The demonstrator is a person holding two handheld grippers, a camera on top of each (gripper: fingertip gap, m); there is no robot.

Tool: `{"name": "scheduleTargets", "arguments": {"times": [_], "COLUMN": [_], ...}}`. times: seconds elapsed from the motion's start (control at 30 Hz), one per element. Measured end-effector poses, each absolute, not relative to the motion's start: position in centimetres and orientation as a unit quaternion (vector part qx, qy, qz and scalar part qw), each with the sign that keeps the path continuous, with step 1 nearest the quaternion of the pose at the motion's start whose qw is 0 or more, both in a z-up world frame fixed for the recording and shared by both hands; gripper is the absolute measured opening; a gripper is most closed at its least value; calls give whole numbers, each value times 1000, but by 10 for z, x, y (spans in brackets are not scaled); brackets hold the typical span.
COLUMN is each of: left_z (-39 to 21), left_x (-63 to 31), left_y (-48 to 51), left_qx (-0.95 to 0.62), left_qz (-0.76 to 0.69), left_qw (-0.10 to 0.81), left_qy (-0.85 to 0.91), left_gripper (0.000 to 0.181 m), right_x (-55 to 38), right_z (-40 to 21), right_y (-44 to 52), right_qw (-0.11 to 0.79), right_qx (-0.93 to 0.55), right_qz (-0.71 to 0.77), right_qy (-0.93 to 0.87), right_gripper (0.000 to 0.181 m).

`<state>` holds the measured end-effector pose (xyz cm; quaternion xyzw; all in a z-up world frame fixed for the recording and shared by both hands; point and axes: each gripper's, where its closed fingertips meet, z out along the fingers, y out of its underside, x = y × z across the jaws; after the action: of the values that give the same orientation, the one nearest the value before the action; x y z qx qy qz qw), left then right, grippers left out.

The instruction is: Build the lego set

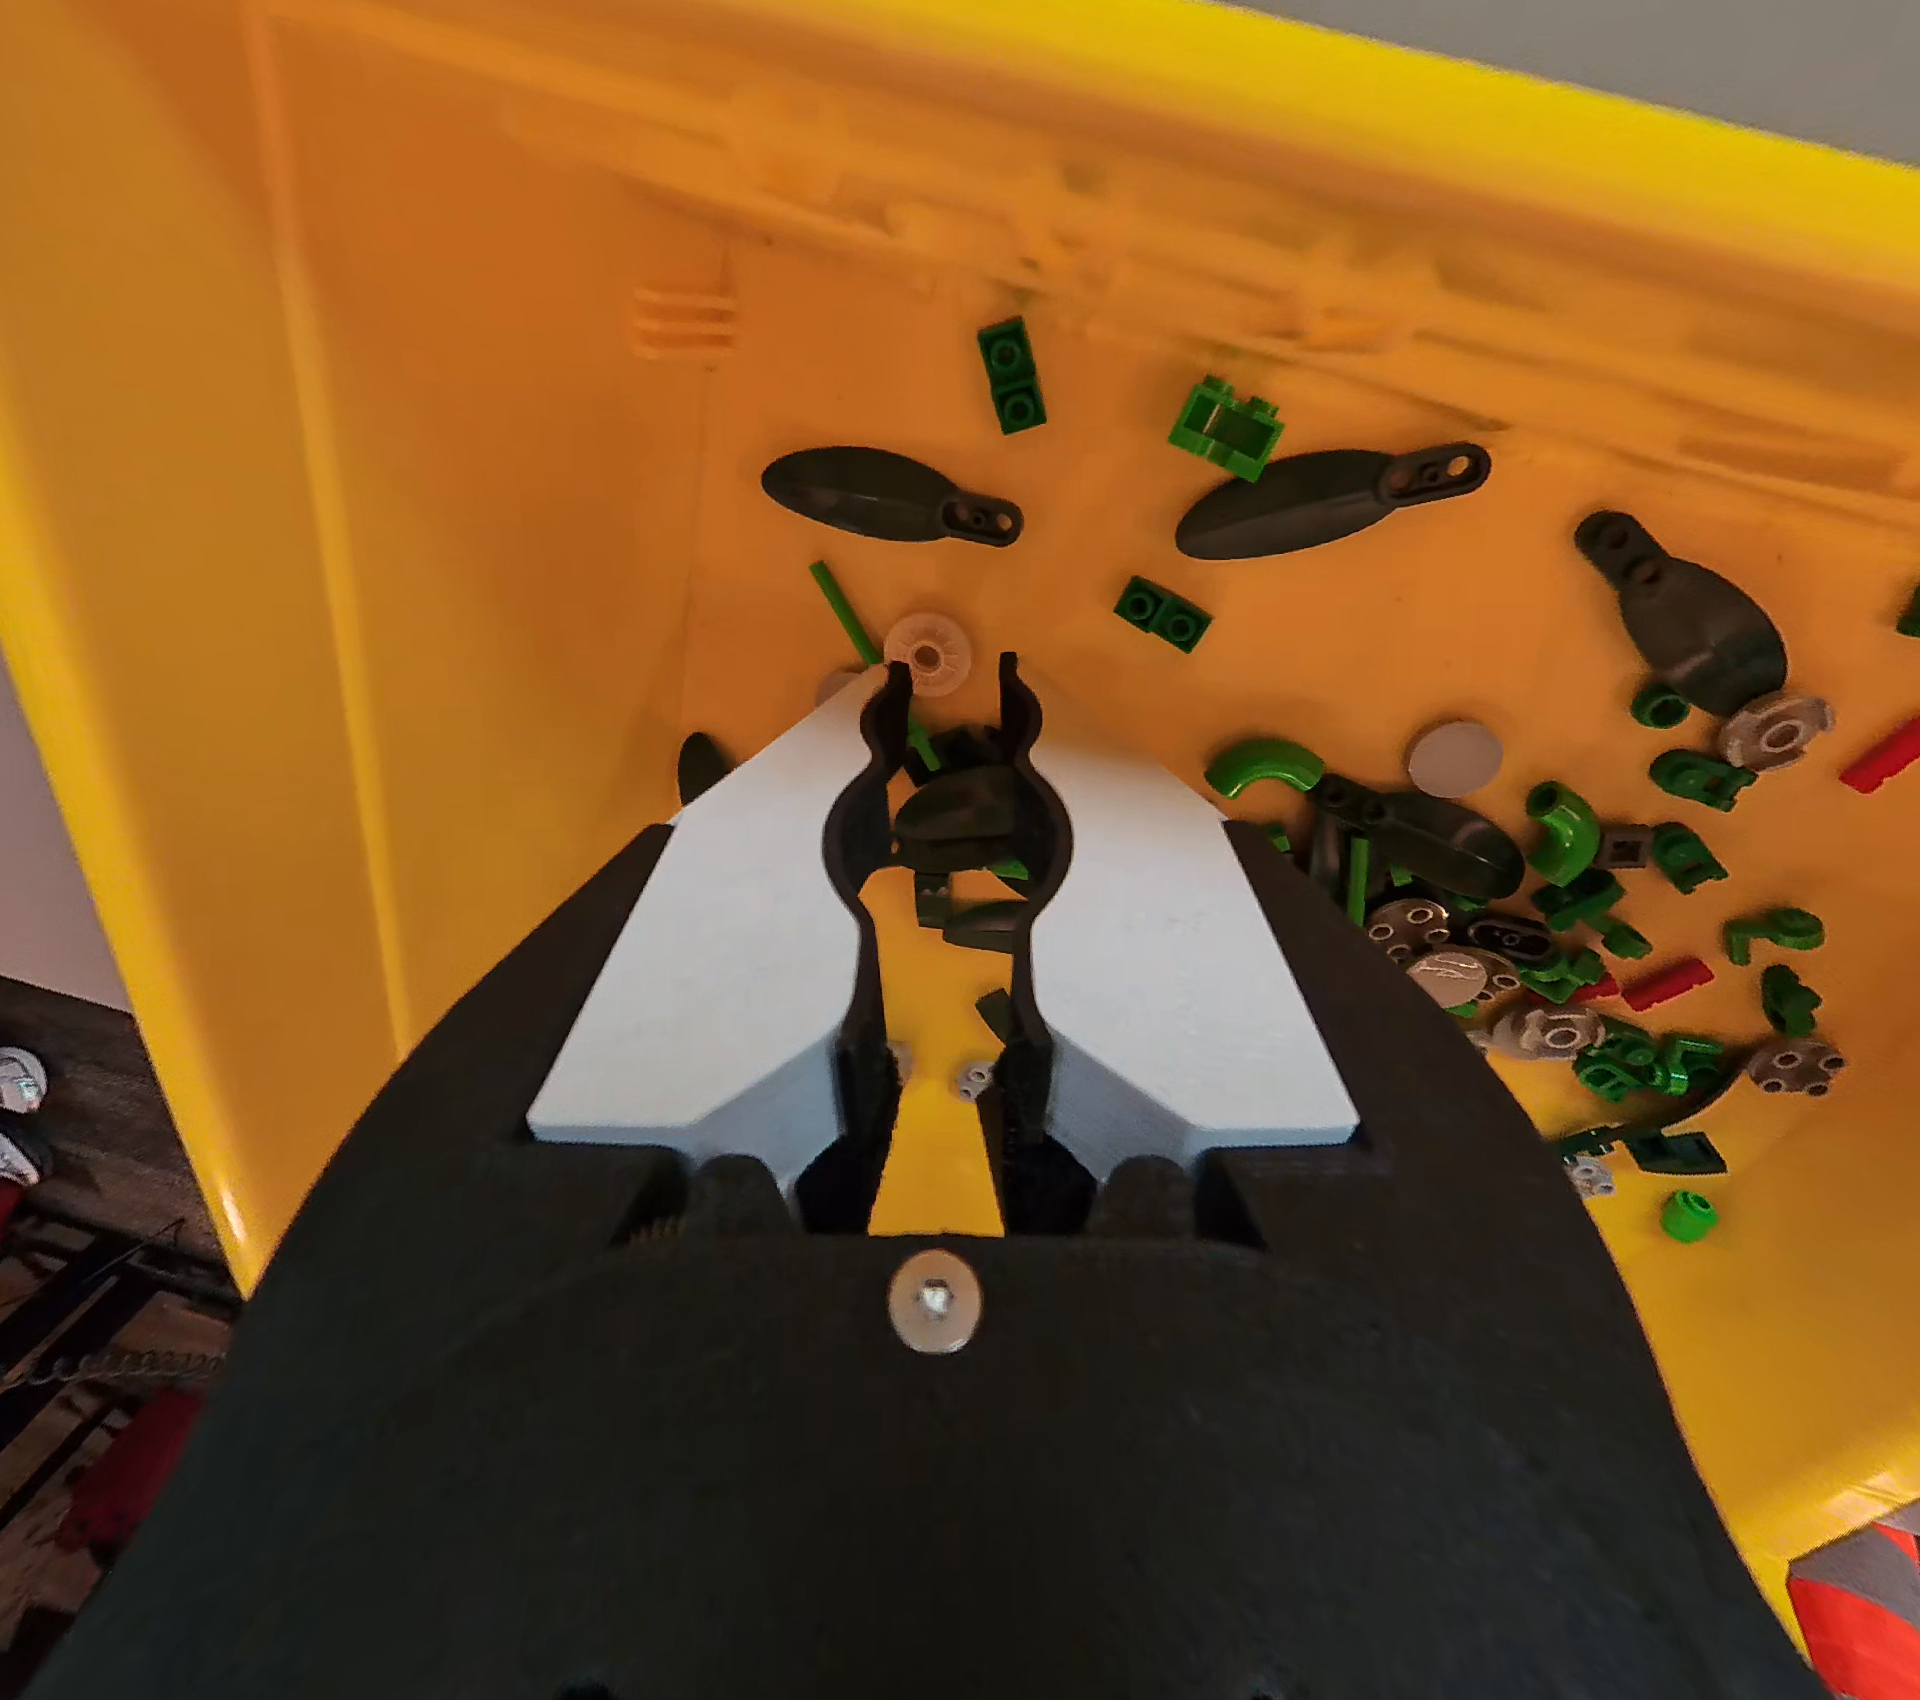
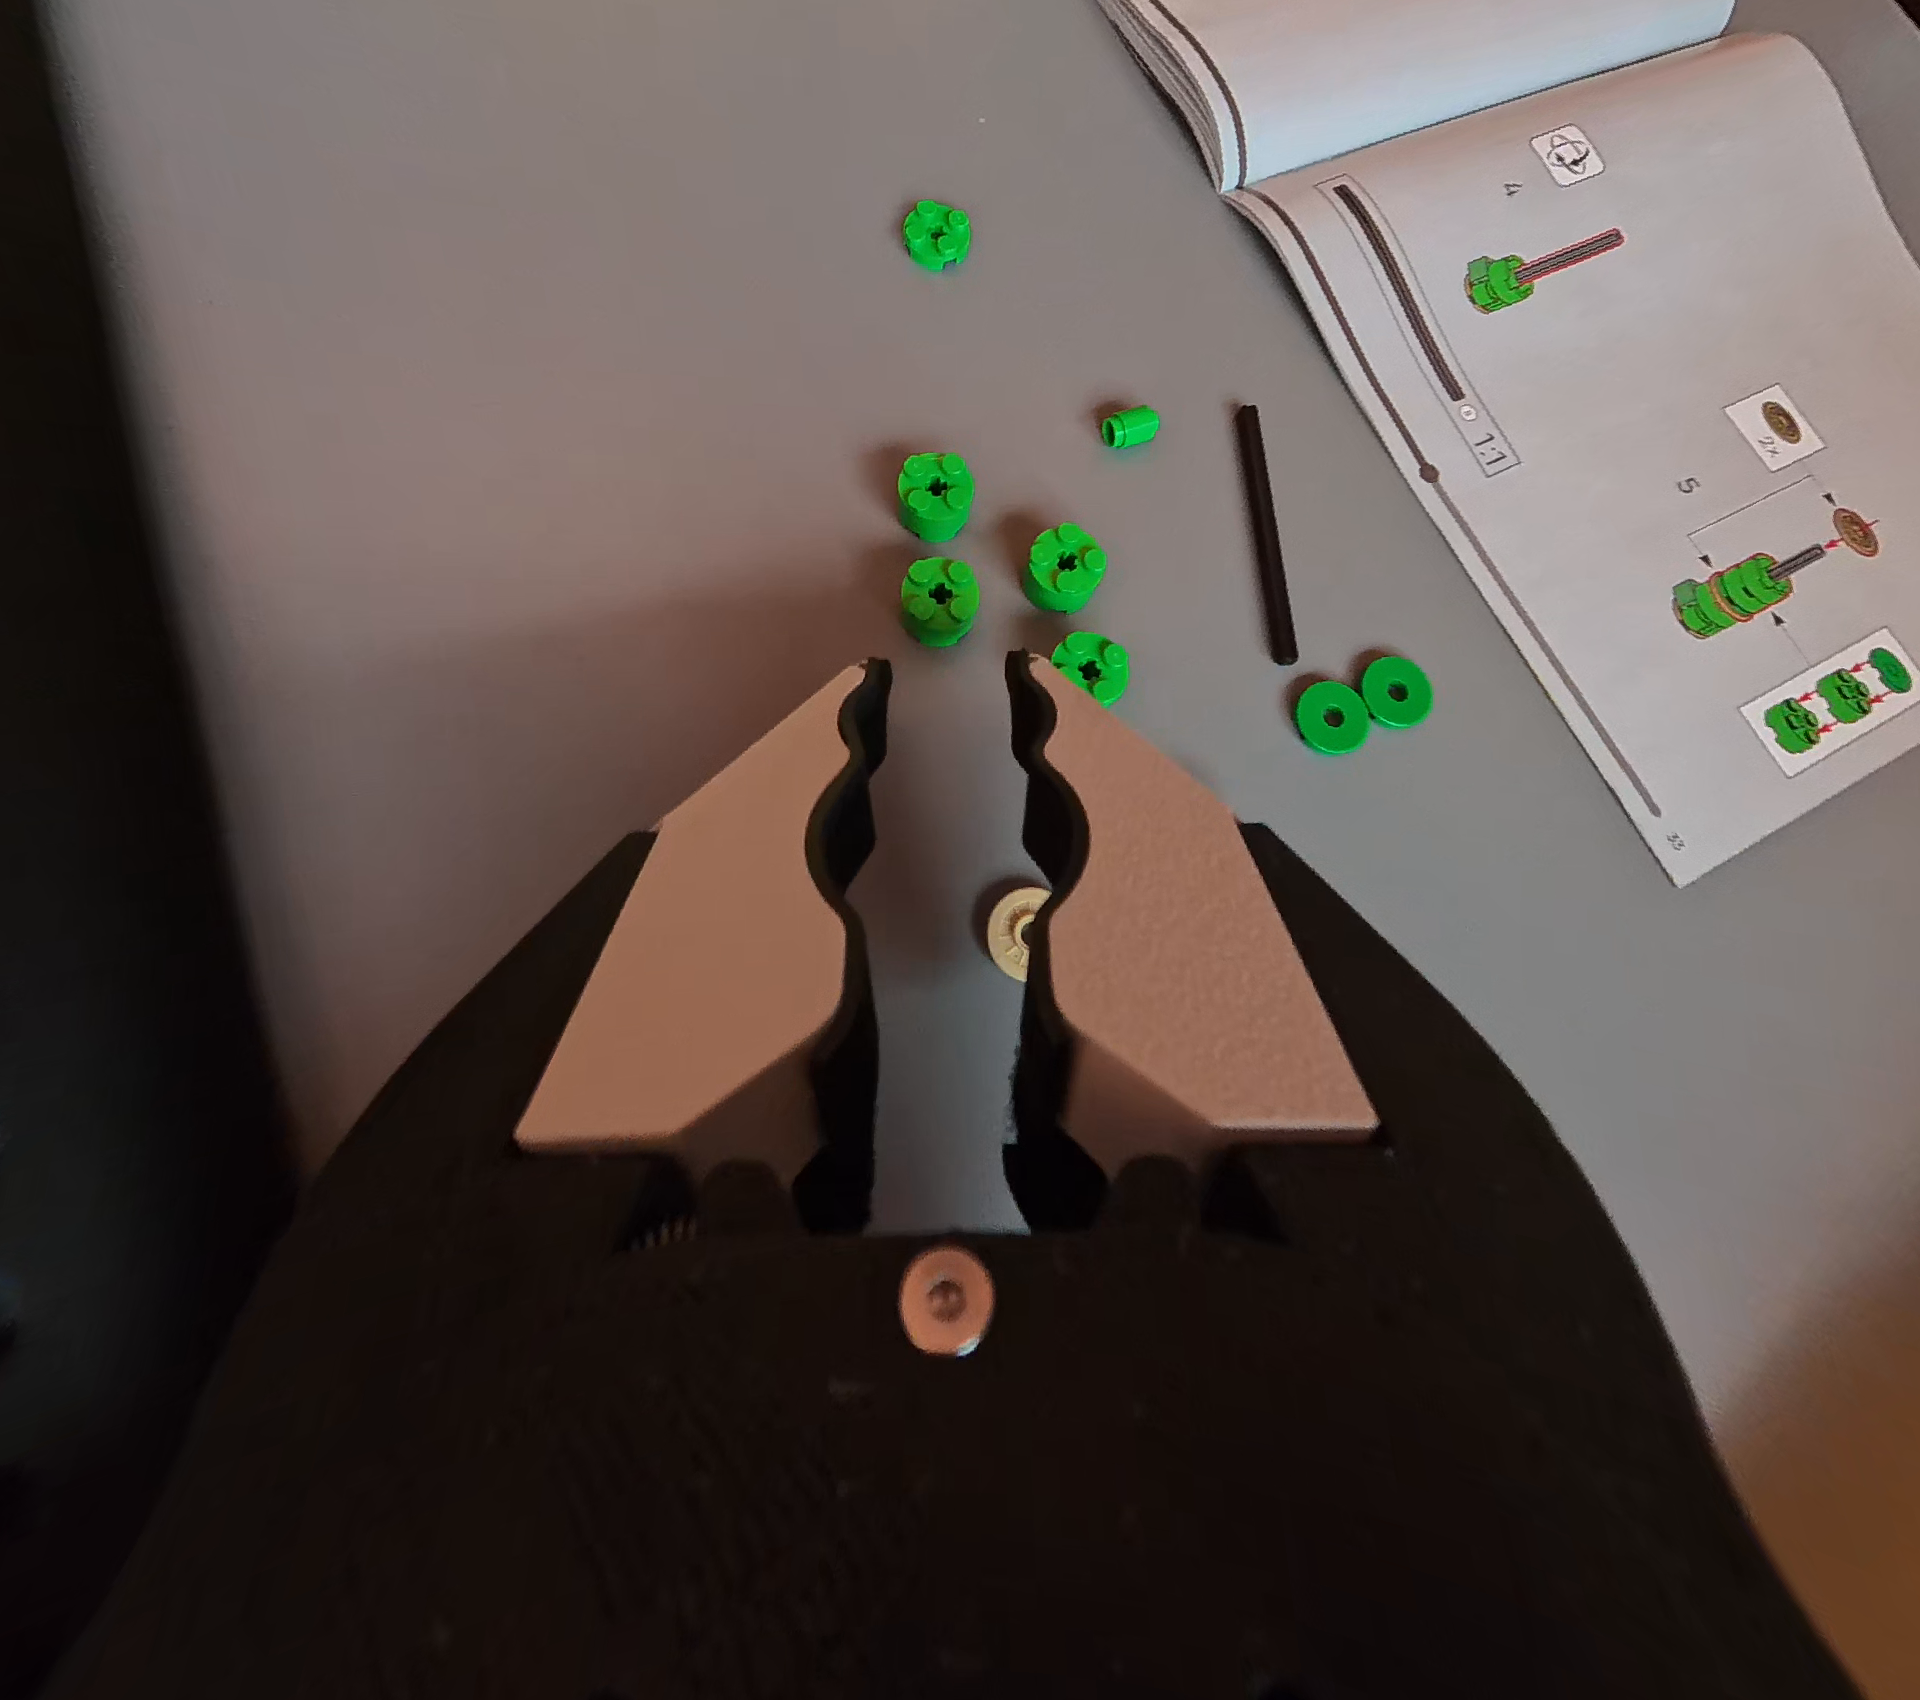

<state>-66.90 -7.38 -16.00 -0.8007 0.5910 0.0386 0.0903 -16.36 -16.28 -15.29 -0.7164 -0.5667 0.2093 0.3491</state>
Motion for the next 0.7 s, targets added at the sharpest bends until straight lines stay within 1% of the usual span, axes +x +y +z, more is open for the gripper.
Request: {"name": "scheduleTargets", "arguments": {"times": [0.33,0.7], "left_z": [-165,-166], "left_x": [-670,-667], "left_y": [-70,-76], "left_qx": [-802,-806], "left_qz": [43,38], "left_qw": [84,85], "left_qy": [590,585], "left_gripper": [18,11], "right_x": [-164,-163], "right_z": [-155,-157], "right_y": [-164,-166], "right_qw": [342,336], "right_qx": [-718,-718], "right_qz": [211,215], "right_qy": [-569,-570], "right_gripper": [23,23]}}
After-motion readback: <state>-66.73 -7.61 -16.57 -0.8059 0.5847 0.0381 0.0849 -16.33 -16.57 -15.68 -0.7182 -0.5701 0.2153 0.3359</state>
